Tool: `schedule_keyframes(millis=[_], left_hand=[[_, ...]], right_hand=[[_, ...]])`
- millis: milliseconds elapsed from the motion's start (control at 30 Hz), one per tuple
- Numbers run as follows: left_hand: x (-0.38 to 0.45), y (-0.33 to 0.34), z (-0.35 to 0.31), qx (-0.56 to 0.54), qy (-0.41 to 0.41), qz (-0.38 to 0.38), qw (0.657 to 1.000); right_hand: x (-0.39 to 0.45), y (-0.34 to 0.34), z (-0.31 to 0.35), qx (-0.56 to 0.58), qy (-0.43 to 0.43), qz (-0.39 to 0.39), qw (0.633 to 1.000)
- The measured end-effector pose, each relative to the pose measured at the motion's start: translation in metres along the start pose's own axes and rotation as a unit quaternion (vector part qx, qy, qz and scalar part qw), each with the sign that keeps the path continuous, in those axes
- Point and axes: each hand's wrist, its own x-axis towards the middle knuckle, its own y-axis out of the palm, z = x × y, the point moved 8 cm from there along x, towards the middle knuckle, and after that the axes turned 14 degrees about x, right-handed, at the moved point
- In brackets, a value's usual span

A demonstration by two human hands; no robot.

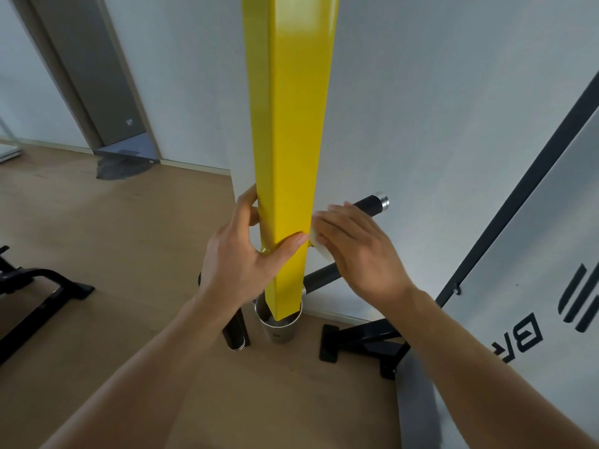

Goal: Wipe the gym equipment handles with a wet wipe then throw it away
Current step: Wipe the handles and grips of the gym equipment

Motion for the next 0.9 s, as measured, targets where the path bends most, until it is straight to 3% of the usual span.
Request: schedule_keyframes(millis=[100, 233, 333, 433, 533, 733, 900], left_hand=[[-0.003, -0.004, -0.001, -0.007, -0.003, -0.025, 1.0], [-0.007, -0.007, -0.005, -0.017, 0.013, -0.052, 0.998], [-0.008, -0.01, -0.015, -0.004, 0.069, -0.081, 0.994], [-0.01, -0.013, -0.026, 0.041, 0.144, -0.107, 0.983], [-0.011, -0.013, -0.026, 0.052, 0.153, -0.102, 0.982], [-0.011, -0.009, -0.031, 0.085, 0.19, -0.094, 0.974], [-0.011, -0.007, -0.031, 0.094, 0.188, -0.079, 0.975]], right_hand=[[-0.004, -0.009, -0.017, -0.024, -0.025, 0.003, 0.999], [-0.013, -0.033, -0.05, -0.053, 0.026, -0.076, 0.995], [-0.018, -0.028, -0.041, -0.053, 0.05, -0.103, 0.992], [-0.017, -0.012, -0.019, -0.032, 0.022, -0.081, 0.996], [-0.017, -0.012, -0.016, -0.03, -0.001, -0.074, 0.997], [-0.018, -0.03, -0.049, -0.054, 0.093, -0.146, 0.983], [-0.012, -0.003, -0.01, -0.008, 0.011, -0.09, 0.996]])
